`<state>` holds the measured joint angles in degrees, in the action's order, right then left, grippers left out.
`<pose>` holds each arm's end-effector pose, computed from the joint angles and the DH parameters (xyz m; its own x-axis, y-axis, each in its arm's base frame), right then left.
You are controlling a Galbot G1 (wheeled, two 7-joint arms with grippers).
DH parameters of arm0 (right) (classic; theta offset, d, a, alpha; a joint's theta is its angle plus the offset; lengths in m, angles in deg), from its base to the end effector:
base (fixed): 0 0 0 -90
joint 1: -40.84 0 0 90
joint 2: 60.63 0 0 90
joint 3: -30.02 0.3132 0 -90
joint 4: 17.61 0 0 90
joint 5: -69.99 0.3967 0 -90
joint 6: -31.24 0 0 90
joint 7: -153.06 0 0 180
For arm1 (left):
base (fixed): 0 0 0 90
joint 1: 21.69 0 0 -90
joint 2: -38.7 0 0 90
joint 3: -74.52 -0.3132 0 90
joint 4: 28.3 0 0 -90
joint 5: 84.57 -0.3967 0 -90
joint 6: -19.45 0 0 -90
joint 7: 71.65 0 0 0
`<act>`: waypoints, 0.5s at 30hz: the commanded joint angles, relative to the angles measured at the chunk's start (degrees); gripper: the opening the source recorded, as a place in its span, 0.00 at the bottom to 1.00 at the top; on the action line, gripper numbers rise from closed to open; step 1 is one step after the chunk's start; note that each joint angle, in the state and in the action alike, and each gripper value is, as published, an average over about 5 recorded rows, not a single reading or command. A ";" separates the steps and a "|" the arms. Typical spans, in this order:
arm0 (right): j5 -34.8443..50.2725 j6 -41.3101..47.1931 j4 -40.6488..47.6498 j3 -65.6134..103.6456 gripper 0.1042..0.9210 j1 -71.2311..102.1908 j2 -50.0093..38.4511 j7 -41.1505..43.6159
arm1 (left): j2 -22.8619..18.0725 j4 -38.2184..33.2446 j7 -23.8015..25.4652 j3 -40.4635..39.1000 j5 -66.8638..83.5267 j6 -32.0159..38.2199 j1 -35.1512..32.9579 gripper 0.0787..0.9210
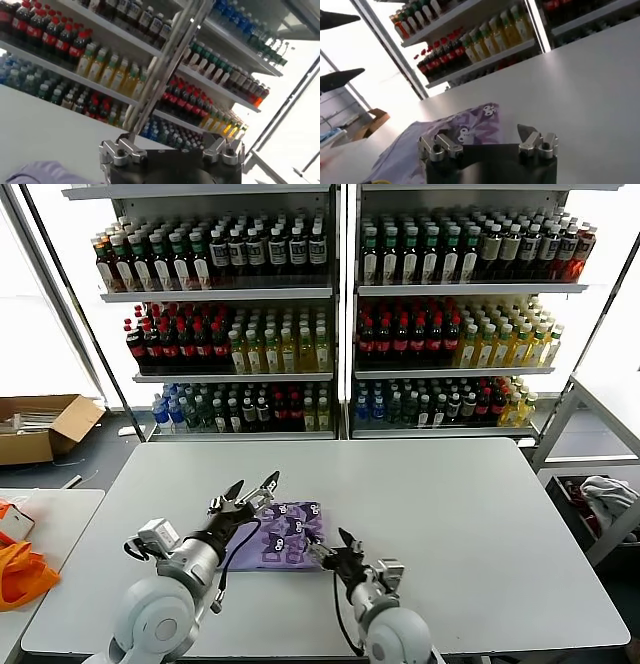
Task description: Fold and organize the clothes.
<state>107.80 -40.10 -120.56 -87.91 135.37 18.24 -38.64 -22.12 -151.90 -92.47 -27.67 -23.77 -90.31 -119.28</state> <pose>0.3204 0.1344 -0.2812 -0.8354 -0.4516 0.3132 -0.2899 0.8463 0.4470 0.3048 -0.0152 -0.1574 -0.9291 0.3186 0.1878 0.1928 0.8506 -0.4893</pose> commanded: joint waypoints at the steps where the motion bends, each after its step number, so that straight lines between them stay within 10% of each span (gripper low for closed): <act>1: 4.96 3.77 8.07 -7.70 0.78 -9.37 2.80 -4.89 | 0.91 -1.29 2.07 4.76 -0.70 0.24 -3.73 0.88; 15: 5.84 6.33 6.25 -5.84 0.29 -7.35 1.07 -7.58 | 0.44 0.05 1.84 3.64 -0.67 0.07 -2.12 0.88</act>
<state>112.57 -36.23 -115.78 -92.44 129.65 19.35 -43.62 -21.89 -151.72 -91.13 -24.99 -24.23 -90.25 -120.74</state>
